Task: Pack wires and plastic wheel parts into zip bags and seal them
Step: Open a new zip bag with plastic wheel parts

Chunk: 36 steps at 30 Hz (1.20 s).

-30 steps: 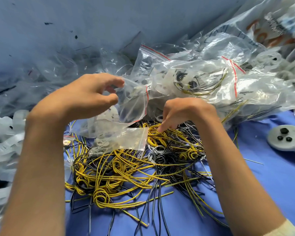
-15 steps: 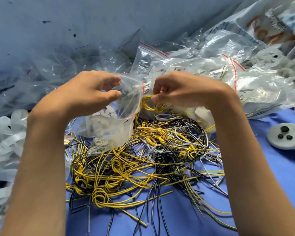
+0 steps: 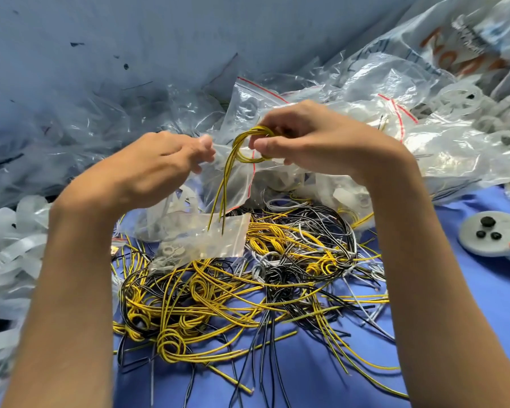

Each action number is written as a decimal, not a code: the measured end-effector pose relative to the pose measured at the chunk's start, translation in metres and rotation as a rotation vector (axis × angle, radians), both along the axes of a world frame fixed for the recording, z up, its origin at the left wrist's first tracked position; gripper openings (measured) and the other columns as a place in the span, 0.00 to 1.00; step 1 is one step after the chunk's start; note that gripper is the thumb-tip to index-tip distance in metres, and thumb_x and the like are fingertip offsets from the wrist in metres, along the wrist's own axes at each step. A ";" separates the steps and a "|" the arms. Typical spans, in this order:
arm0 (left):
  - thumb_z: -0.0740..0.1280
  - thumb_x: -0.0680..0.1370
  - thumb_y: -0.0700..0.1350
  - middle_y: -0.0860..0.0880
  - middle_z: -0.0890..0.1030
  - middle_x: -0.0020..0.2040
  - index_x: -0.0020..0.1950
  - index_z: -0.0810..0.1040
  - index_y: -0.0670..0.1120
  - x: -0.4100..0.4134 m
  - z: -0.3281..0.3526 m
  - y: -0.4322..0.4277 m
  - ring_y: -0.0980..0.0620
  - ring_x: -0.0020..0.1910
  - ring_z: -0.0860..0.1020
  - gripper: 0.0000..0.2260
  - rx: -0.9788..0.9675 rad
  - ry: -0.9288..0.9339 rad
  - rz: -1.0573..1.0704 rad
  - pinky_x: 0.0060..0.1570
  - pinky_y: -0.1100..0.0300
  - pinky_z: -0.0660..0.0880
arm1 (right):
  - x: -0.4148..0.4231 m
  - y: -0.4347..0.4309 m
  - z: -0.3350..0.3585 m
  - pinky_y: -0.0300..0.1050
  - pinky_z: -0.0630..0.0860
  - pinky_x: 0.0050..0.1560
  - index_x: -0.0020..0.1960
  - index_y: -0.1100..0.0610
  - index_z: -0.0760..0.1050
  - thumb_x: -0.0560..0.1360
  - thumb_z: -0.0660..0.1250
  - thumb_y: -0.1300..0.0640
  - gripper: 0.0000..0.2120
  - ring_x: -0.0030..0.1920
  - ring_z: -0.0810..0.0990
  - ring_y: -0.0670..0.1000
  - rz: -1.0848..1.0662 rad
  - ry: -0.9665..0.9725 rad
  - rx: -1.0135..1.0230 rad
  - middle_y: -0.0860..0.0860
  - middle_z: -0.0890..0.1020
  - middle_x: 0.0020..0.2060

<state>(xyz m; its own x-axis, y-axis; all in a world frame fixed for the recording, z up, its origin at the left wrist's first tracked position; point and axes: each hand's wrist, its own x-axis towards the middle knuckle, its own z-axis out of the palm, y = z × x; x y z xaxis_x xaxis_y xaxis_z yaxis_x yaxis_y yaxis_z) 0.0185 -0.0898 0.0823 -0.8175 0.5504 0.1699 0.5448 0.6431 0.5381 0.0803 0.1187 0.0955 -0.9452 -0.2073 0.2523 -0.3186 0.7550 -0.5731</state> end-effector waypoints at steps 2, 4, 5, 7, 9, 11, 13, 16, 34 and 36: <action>0.51 0.74 0.64 0.57 0.80 0.46 0.56 0.80 0.53 0.001 0.000 0.001 0.58 0.51 0.77 0.25 0.017 -0.043 -0.024 0.44 0.71 0.69 | 0.001 -0.004 0.000 0.44 0.64 0.32 0.51 0.60 0.79 0.77 0.64 0.54 0.10 0.33 0.69 0.48 0.048 -0.032 0.027 0.52 0.73 0.33; 0.54 0.72 0.68 0.54 0.82 0.46 0.48 0.80 0.57 0.000 0.000 0.001 0.54 0.50 0.78 0.22 -0.008 -0.023 -0.044 0.45 0.66 0.71 | 0.002 -0.008 0.000 0.49 0.65 0.33 0.53 0.59 0.79 0.77 0.64 0.55 0.09 0.35 0.71 0.56 0.096 -0.062 0.049 0.58 0.75 0.35; 0.56 0.72 0.69 0.55 0.82 0.44 0.46 0.80 0.59 0.001 0.000 0.000 0.55 0.49 0.79 0.20 -0.024 0.002 -0.052 0.46 0.66 0.71 | 0.001 -0.009 0.000 0.53 0.68 0.35 0.53 0.58 0.79 0.77 0.64 0.56 0.08 0.37 0.73 0.59 0.107 -0.062 0.051 0.60 0.78 0.38; 0.61 0.72 0.66 0.58 0.81 0.38 0.48 0.81 0.60 0.002 0.000 -0.001 0.64 0.40 0.77 0.15 -0.056 0.052 -0.069 0.39 0.74 0.67 | -0.001 -0.009 -0.001 0.56 0.73 0.42 0.55 0.57 0.79 0.78 0.64 0.58 0.08 0.41 0.77 0.59 0.094 -0.026 0.044 0.59 0.81 0.41; 0.65 0.74 0.62 0.55 0.78 0.36 0.51 0.81 0.55 0.001 -0.002 -0.001 0.64 0.32 0.72 0.14 -0.095 0.097 -0.095 0.31 0.73 0.64 | -0.003 -0.009 -0.002 0.55 0.75 0.47 0.56 0.57 0.78 0.78 0.64 0.60 0.08 0.42 0.79 0.54 0.068 0.011 0.000 0.57 0.82 0.42; 0.66 0.75 0.58 0.59 0.76 0.33 0.49 0.81 0.53 0.002 -0.002 0.000 0.64 0.31 0.71 0.11 -0.099 0.113 -0.100 0.29 0.71 0.64 | -0.004 -0.009 -0.003 0.57 0.76 0.53 0.56 0.59 0.77 0.78 0.63 0.63 0.09 0.45 0.82 0.54 0.071 -0.003 -0.078 0.57 0.82 0.44; 0.64 0.77 0.54 0.61 0.74 0.30 0.49 0.81 0.51 0.001 -0.003 0.001 0.65 0.30 0.70 0.09 -0.086 0.101 -0.103 0.29 0.70 0.63 | -0.004 -0.009 -0.003 0.58 0.77 0.55 0.56 0.59 0.77 0.79 0.62 0.65 0.09 0.45 0.82 0.55 0.091 -0.038 -0.160 0.58 0.81 0.45; 0.63 0.78 0.50 0.56 0.72 0.29 0.49 0.80 0.44 -0.002 -0.004 0.001 0.62 0.29 0.68 0.11 -0.051 0.088 -0.084 0.32 0.66 0.64 | -0.003 -0.010 -0.003 0.56 0.77 0.56 0.58 0.57 0.76 0.79 0.60 0.67 0.11 0.43 0.81 0.49 0.136 -0.081 -0.249 0.57 0.81 0.46; 0.75 0.69 0.49 0.61 0.80 0.47 0.44 0.75 0.65 0.004 0.000 -0.004 0.75 0.38 0.75 0.13 -0.070 0.033 -0.173 0.35 0.81 0.65 | -0.009 -0.009 -0.004 0.34 0.75 0.34 0.60 0.56 0.75 0.79 0.61 0.65 0.12 0.32 0.80 0.44 -0.054 0.006 -0.356 0.48 0.77 0.39; 0.74 0.70 0.46 0.62 0.80 0.45 0.46 0.76 0.65 0.006 0.001 -0.003 0.74 0.38 0.75 0.15 -0.063 0.031 -0.185 0.36 0.81 0.66 | -0.009 -0.010 -0.005 0.35 0.77 0.37 0.61 0.55 0.75 0.79 0.61 0.65 0.13 0.33 0.80 0.44 -0.008 -0.023 -0.295 0.49 0.77 0.37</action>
